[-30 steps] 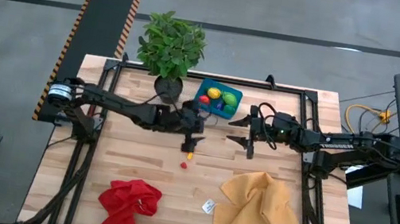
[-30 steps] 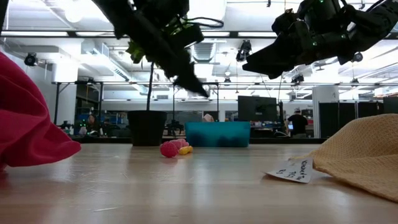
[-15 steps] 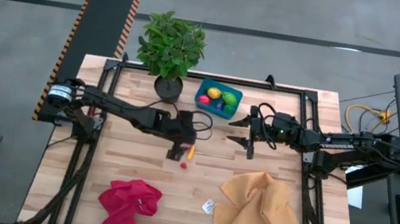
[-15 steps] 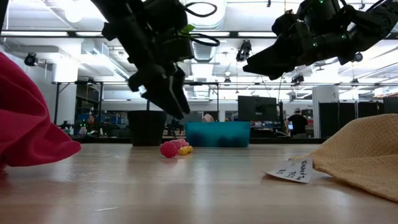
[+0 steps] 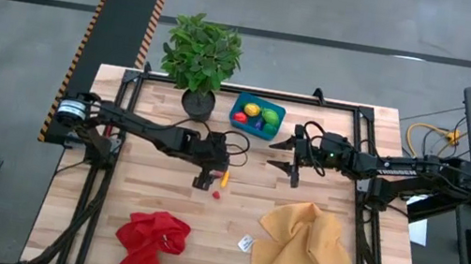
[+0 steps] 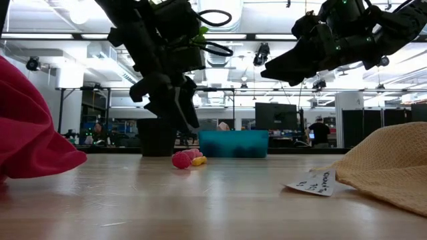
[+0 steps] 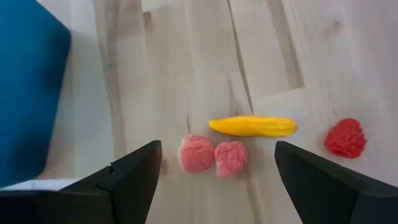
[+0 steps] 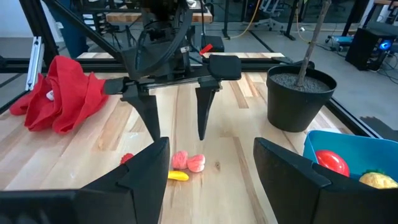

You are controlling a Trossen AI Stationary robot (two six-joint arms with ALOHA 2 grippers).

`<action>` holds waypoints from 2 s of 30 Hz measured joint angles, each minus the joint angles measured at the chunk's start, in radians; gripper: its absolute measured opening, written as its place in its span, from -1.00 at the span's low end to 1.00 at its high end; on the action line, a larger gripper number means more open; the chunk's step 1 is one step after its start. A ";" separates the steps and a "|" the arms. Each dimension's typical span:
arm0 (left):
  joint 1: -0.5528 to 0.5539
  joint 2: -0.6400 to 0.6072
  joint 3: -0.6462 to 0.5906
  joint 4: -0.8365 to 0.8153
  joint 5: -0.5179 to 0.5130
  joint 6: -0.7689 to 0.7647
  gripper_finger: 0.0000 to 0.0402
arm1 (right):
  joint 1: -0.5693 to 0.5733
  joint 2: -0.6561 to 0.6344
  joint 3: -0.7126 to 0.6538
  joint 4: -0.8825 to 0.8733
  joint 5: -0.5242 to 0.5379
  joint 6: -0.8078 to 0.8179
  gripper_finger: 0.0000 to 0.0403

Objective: Pick and placing Produce into tupperware
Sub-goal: Put the red raspberry into the blue bin

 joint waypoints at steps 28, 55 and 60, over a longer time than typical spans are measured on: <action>-0.200 0.015 0.000 0.036 0.055 -0.104 0.48 | 0.000 0.000 0.000 0.001 0.000 0.000 0.12; -0.200 0.167 0.006 0.069 0.048 -0.135 0.48 | 0.000 0.000 0.000 -0.017 0.000 -0.001 0.12; -0.200 0.163 0.006 0.067 0.046 -0.135 0.48 | 0.000 0.000 0.000 -0.018 0.000 -0.008 0.12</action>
